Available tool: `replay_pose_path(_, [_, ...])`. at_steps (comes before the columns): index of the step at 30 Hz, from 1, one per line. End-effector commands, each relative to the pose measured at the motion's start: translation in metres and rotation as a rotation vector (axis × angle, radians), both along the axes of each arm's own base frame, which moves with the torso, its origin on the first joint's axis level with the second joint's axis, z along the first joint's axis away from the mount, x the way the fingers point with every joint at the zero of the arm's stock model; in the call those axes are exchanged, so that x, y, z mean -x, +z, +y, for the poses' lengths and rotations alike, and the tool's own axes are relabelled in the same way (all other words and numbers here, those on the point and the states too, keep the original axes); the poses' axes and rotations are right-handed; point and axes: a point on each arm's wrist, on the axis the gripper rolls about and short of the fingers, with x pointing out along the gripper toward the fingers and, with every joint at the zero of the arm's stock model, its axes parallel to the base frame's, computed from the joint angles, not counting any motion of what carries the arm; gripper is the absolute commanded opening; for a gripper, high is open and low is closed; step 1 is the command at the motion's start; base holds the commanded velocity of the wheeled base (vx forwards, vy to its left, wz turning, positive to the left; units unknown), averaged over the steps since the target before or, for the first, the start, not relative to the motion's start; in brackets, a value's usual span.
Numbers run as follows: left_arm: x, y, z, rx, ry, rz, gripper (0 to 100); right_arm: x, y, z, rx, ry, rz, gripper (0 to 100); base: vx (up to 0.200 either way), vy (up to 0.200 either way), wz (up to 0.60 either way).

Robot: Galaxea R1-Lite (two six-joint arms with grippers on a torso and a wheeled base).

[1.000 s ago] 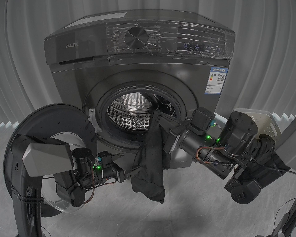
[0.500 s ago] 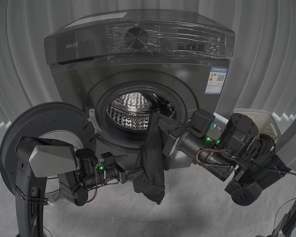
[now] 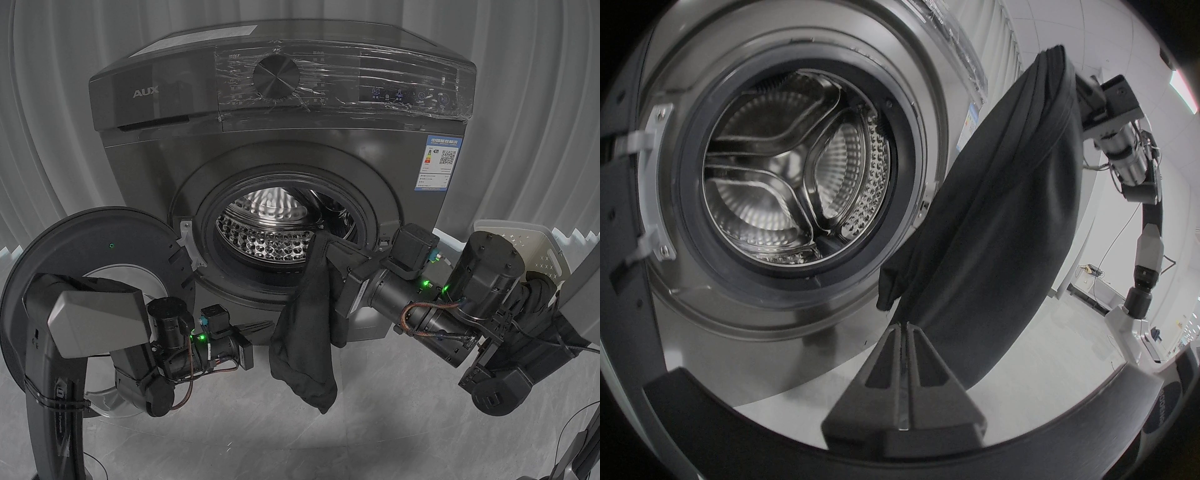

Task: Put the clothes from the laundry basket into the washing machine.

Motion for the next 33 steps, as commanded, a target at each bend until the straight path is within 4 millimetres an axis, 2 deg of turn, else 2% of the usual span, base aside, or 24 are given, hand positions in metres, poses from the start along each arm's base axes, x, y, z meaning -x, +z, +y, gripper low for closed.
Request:
replay_pose_path(1, [0.015, 0.04, 0.006, 0.03, 0.002, -0.069, 0, -0.003, -0.002, -0.01, 0.009, -0.028, 0.011, 0, 0.0, 0.0, 0.0])
replay_pose_path(4, [0.029, 0.06, 0.011, 0.05, 0.0, -0.085, 0, -0.001, -0.002, -0.013, 0.012, -0.028, 0.013, 0, 0.0, 0.0, 0.0])
replay_pose_path(8, [0.036, 0.063, 0.011, 0.056, -0.005, -0.074, 0, 0.001, -0.001, -0.012, 0.01, -0.022, 0.011, 0, 0.0, 0.0, 0.0])
replay_pose_path(12, [0.032, 0.036, 0.007, 0.018, -0.013, -0.007, 0, 0.006, 0.002, -0.01, 0.005, -0.005, 0.005, 0, 0.0, 0.0, 0.0])
replay_pose_path(14, [0.031, 0.03, 0.007, 0.012, -0.013, 0.007, 0, 0.007, 0.002, -0.01, 0.005, -0.004, 0.005, 0, 0.0, 0.0, 0.0])
replay_pose_path(15, [0.029, 0.023, 0.006, 0.009, -0.019, 0.02, 100, 0.007, 0.002, -0.011, 0.005, -0.004, 0.005, 0, 0.0, 0.0, 0.0])
replay_pose_path(27, [0.026, 0.004, -0.001, 0.006, -0.111, 0.065, 100, 0.01, 0.0, -0.006, 0.011, 0.011, 0.008, 0, 0.0, 0.0, 0.0])
replay_pose_path(33, [0.007, -0.009, -0.014, 0.009, -0.121, 0.027, 100, 0.013, 0.0, -0.003, 0.011, 0.026, 0.008, 0, 0.0, 0.0, 0.0])
